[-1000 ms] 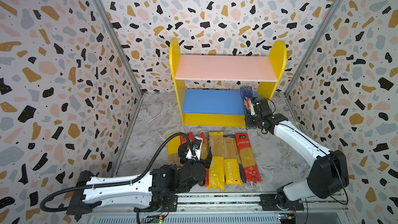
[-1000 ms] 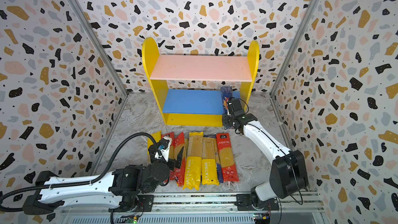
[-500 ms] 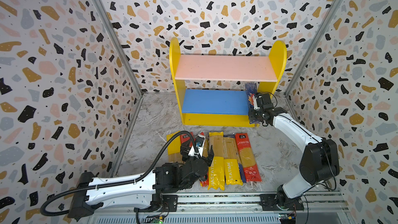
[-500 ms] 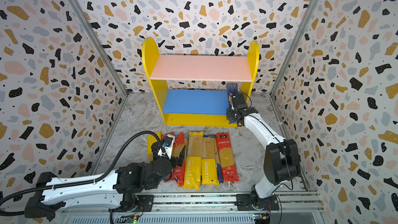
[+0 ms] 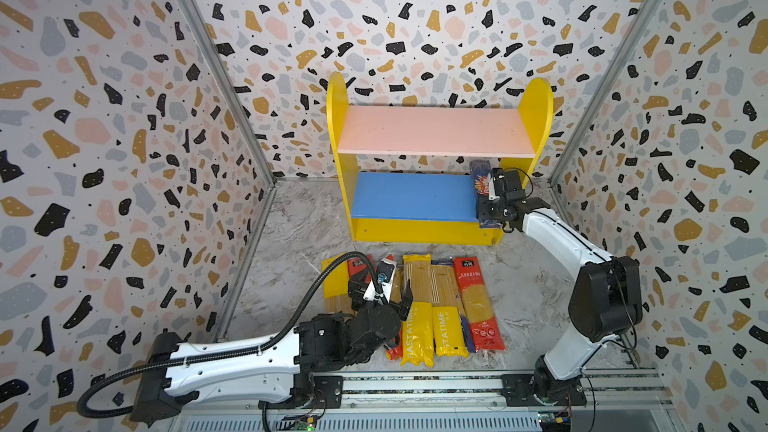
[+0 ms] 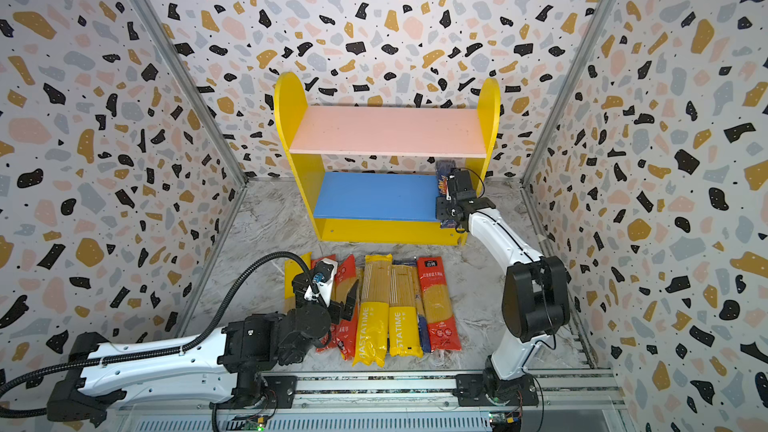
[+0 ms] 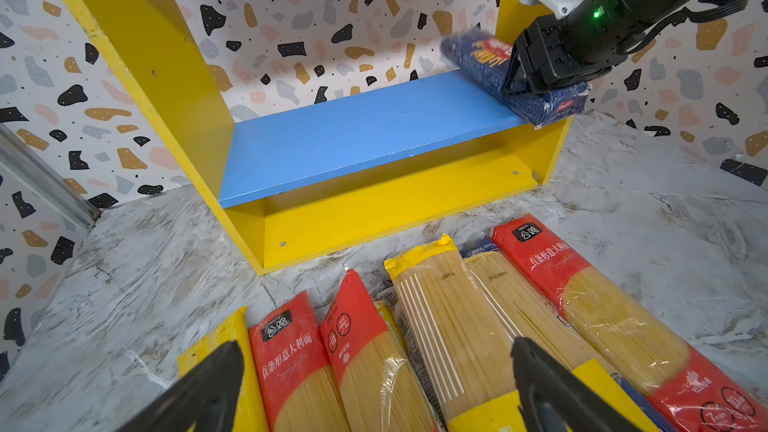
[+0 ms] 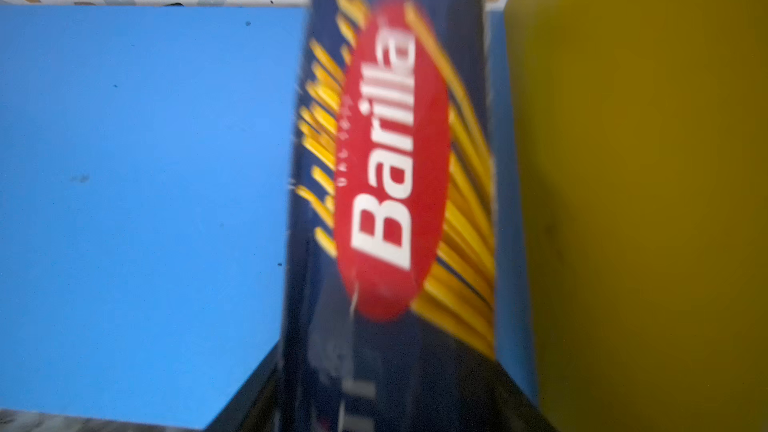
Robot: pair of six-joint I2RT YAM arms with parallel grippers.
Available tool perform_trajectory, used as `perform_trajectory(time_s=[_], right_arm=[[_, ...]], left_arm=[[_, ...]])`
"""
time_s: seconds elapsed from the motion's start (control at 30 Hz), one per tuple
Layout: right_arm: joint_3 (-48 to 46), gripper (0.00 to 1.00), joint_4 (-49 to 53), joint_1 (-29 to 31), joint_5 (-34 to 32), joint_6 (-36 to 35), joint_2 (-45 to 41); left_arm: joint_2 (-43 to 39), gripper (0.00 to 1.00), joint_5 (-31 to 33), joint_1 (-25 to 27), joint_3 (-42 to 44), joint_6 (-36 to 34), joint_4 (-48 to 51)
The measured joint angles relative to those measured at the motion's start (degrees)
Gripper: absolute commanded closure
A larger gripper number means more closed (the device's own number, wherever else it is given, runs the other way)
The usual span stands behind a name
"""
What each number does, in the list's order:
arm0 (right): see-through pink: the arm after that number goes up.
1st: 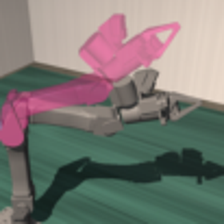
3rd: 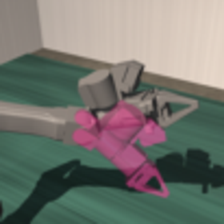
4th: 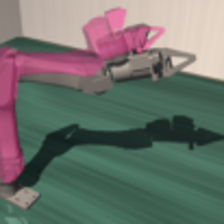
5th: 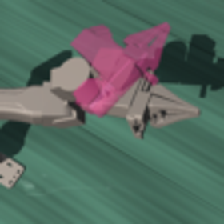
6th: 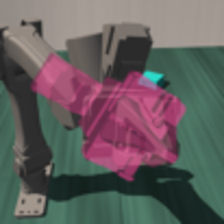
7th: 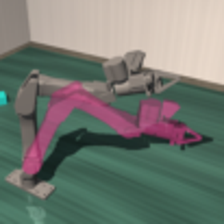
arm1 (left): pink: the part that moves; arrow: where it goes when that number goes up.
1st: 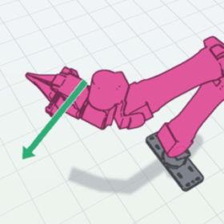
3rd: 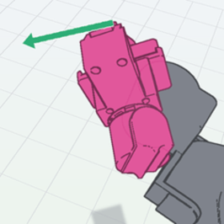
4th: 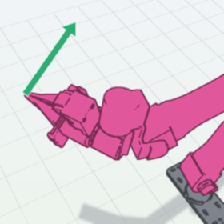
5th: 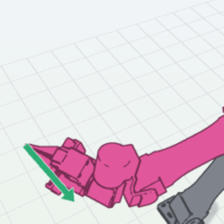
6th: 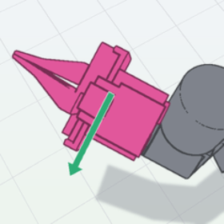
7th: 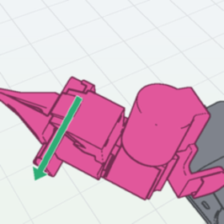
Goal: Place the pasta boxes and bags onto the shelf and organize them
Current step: 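Lay the Barilla box on the blue shelf end and open the right gripper, then withdraw the right gripper and reach it over the yellow-banded spaghetti bag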
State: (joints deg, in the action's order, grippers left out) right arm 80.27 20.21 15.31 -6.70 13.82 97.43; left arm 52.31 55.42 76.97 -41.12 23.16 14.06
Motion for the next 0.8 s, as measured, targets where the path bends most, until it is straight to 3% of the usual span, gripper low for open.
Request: perform_trajectory(time_s=[0.37, 0.67, 0.8], right_arm=[[-1.05, 0.21, -1.9, 0.22, 0.33, 0.7, -2.62], [-7.08, 0.19, -1.73, 0.92, 1.16, 2.4, -13.38], [-11.37, 0.18, -0.52, 4.76, 0.59, 4.2, -18.62]], left_arm=[[-0.02, 0.0, -0.5, -0.42, 0.26, 0.02, 0.02], [-0.52, 0.01, -1.16, -0.42, 0.83, 1.29, 0.11], [-1.07, 0.0, -1.42, -0.42, 1.88, 3.32, 1.22]])
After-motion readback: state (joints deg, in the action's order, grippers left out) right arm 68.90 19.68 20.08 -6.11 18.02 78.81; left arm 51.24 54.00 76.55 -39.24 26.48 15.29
